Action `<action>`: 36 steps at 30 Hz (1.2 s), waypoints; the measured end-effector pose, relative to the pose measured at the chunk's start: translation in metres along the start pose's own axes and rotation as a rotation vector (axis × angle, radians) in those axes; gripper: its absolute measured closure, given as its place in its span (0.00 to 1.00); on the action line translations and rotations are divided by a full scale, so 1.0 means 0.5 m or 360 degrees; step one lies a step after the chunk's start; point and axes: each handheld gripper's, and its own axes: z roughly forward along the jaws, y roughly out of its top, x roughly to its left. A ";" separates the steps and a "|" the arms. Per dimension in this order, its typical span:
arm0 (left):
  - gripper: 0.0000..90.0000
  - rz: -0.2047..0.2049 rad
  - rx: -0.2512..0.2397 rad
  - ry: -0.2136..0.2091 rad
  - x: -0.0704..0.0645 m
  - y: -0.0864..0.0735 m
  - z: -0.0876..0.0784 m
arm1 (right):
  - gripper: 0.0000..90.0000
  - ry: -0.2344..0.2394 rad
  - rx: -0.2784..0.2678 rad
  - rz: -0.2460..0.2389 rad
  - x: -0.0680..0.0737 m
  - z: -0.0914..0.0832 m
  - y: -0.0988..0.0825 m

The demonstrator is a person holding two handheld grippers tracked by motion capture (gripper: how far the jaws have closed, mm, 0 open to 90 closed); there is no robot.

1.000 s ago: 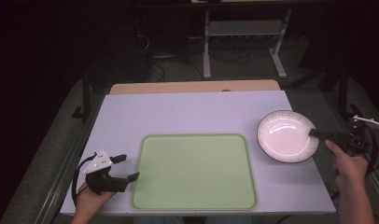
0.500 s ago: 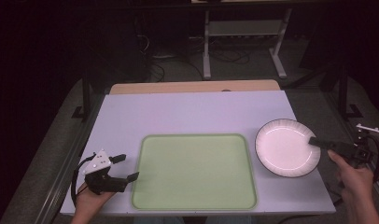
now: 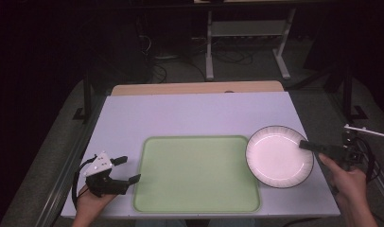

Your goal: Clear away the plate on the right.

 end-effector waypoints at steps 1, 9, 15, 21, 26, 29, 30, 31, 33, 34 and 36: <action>0.17 0.0001 -0.0001 0.0000 0.000 0.000 0.000 | 0.89 0.0008 0.0008 -0.0004 0.004 0.005 0.000; 0.17 0.0000 -0.0001 -0.0002 0.000 0.000 0.000 | 0.89 0.0039 0.0059 -0.0063 0.041 0.040 0.010; 0.17 0.0003 -0.0003 -0.0003 0.001 0.000 -0.001 | 0.89 0.0096 0.0073 -0.0071 0.065 0.068 0.016; 0.17 0.0002 -0.0005 -0.0003 0.001 0.000 -0.002 | 0.88 0.0121 0.0112 -0.0098 0.086 0.096 0.017; 0.17 -0.0003 -0.0008 0.0000 0.001 0.000 -0.003 | 0.88 0.0158 0.0124 -0.0132 0.118 0.126 0.030; 0.17 -0.0001 -0.0008 -0.0002 0.001 0.000 -0.003 | 0.88 0.0180 0.0128 -0.0156 0.136 0.140 0.037; 0.17 0.0000 -0.0010 -0.0002 0.001 0.001 -0.003 | 0.88 0.0188 0.0129 -0.0156 0.143 0.146 0.039; 0.17 0.0002 -0.0010 -0.0001 0.001 0.001 -0.003 | 0.88 0.0196 0.0129 -0.0163 0.148 0.151 0.041; 0.17 -0.0001 -0.0012 0.0002 0.001 0.001 -0.004 | 0.88 0.0211 0.0132 -0.0171 0.161 0.162 0.045; 0.17 0.0001 -0.0011 0.0002 0.001 0.001 -0.005 | 0.88 0.0219 0.0135 -0.0173 0.166 0.168 0.047; 0.17 -0.0001 -0.0013 0.0002 0.001 0.000 -0.005 | 0.88 0.0239 0.0144 -0.0185 0.178 0.179 0.050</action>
